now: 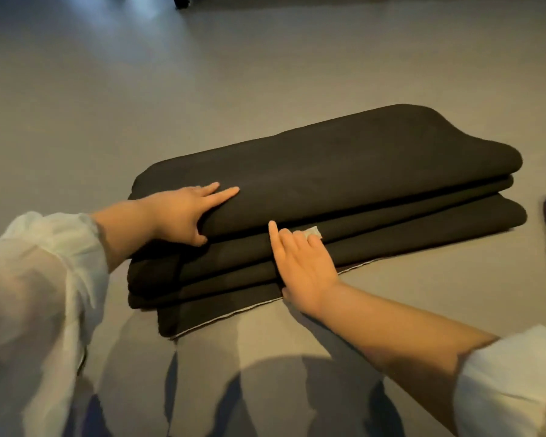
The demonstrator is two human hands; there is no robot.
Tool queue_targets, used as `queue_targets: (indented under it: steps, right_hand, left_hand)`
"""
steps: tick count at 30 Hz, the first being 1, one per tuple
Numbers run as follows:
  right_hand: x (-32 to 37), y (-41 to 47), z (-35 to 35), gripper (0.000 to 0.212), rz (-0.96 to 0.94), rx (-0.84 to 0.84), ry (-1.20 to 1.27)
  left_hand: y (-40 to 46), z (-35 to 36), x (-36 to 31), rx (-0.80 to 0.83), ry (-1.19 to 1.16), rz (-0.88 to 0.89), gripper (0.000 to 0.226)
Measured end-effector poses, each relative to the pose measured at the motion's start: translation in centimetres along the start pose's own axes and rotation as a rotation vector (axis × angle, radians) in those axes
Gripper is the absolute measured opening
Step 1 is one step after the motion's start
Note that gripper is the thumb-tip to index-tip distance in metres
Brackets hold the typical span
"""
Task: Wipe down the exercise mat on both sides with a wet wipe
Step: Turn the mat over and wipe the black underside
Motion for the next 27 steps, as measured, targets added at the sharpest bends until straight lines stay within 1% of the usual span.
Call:
queue_targets:
  steps: [2, 4, 6, 8, 12, 15, 16, 18, 19, 21, 23, 25, 27]
  right_hand:
    - [1.2, 0.7, 0.2, 0.100, 0.039, 0.020, -0.015]
    - [2.8, 0.4, 0.9, 0.090, -0.022, 0.043, -0.016]
    - [4.0, -0.2, 1.8, 0.088, -0.106, 0.059, -0.025]
    - [4.0, 0.0, 2.1, 0.083, -0.120, 0.054, -0.032]
    - [3.4, 0.4, 3.4, 0.071, -0.167, 0.072, -0.057]
    - [2.6, -0.1, 3.4, 0.063, -0.222, 0.079, -0.029]
    - [2.2, -0.7, 3.2, 0.061, -0.253, 0.058, -0.026]
    - [0.9, -2.4, 2.8, 0.056, -0.310, -0.029, -0.105]
    - [-0.3, -3.2, 2.4, 0.054, -0.311, -0.098, -0.163]
    - [-2.7, -4.8, 2.6, 0.051, -0.328, -0.167, -0.169]
    - [-5.9, -6.0, 3.5, 0.051, -0.314, -0.116, -0.180]
    - [-9.7, -6.9, 5.4, 0.053, -0.276, 0.035, -0.234]
    - [-14.1, -7.7, 7.0, 0.048, -0.164, 0.193, -0.272]
  left_hand:
    - [-1.6, 1.8, 3.4, 0.072, -0.010, -0.094, 0.116]
    - [-2.7, 3.8, 4.7, 0.065, 0.013, -0.121, 0.117]
    - [-3.2, 6.1, 4.2, 0.022, 0.071, -0.129, 0.109]
    - [-3.3, 8.1, 2.8, 0.014, 0.120, -0.123, 0.103]
    - [-3.8, 10.0, 1.6, 0.060, 0.140, -0.132, 0.106]
    - [-4.8, 10.5, -0.1, 0.124, 0.153, -0.123, 0.104]
    - [-5.0, 10.7, -1.1, 0.143, 0.146, -0.116, 0.102]
    - [-5.5, 11.0, -3.5, 0.167, 0.104, -0.102, 0.097]
    - [-5.7, 11.2, -5.1, 0.171, 0.082, -0.084, 0.092]
    - [-6.0, 11.3, -9.0, 0.152, 0.041, -0.023, 0.081]
    - [-6.0, 11.0, -13.6, 0.104, -0.021, 0.054, 0.075]
    - [-5.4, 10.8, -18.7, 0.090, -0.125, 0.112, 0.075]
    - [-4.1, 10.3, -24.1, 0.097, -0.254, 0.153, 0.080]
Point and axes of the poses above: each hand's wrist, its own y-axis towards the middle knuckle, its own z-axis out of the palm, x = y × z, the point moved 10 cm from there along y, towards the middle knuckle, and after that the axes turned 6 degrees about -y, right-handed, at the moved point
